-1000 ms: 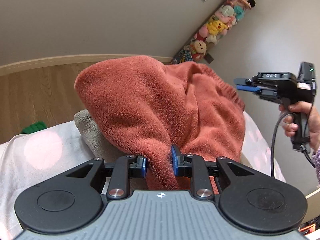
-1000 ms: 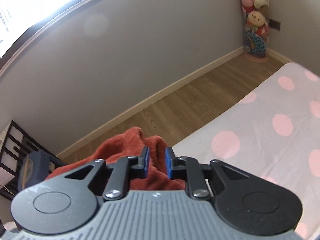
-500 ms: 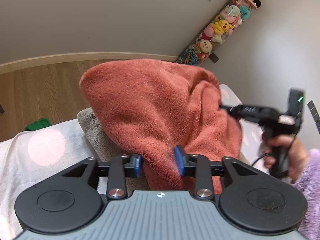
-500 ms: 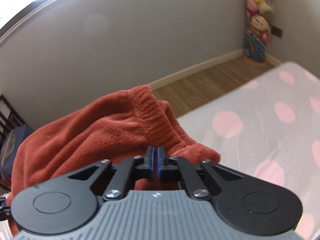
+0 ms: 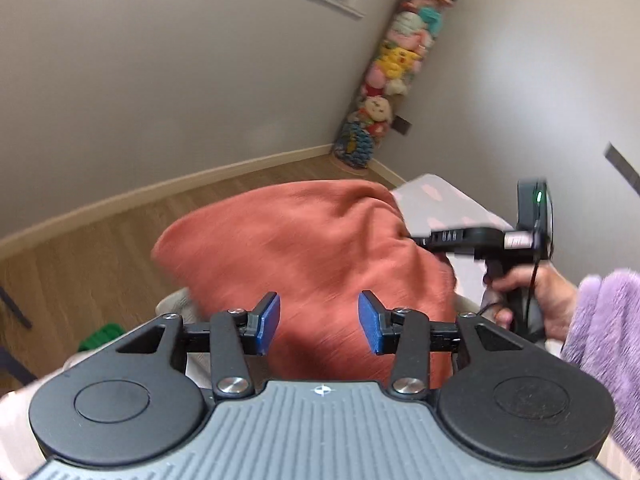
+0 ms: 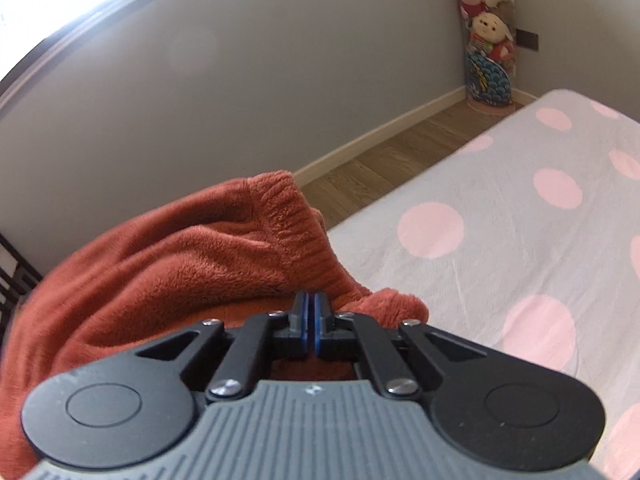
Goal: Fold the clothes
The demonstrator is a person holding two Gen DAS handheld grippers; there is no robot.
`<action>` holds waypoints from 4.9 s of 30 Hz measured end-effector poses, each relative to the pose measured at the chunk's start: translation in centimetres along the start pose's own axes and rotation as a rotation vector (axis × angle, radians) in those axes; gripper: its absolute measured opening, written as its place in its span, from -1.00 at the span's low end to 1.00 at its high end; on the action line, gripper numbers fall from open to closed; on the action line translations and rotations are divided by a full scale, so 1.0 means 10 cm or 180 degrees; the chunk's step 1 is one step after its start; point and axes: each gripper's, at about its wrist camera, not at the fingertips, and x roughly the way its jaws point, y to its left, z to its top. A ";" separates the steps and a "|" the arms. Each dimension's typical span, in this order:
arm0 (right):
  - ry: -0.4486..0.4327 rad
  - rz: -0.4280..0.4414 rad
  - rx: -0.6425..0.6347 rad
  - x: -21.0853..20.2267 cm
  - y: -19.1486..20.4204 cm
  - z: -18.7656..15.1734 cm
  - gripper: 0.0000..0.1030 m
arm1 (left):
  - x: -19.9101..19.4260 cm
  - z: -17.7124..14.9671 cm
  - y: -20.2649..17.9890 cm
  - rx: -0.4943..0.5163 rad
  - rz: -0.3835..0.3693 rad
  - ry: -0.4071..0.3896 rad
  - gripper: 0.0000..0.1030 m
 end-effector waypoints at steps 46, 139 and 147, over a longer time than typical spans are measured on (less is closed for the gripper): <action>-0.0147 -0.0388 -0.0665 -1.94 0.87 -0.73 0.49 | -0.51 -0.21 -0.90 0.0375 0.0422 0.0222 0.07; -0.1194 -0.1031 0.0014 -3.33 2.62 -3.27 0.59 | -2.14 -1.49 -0.37 0.0841 0.0713 -0.0283 0.50; -0.1135 -0.1055 0.0071 -3.30 2.61 -3.45 0.60 | -2.12 -1.72 -0.36 0.0839 0.0793 -0.0183 0.50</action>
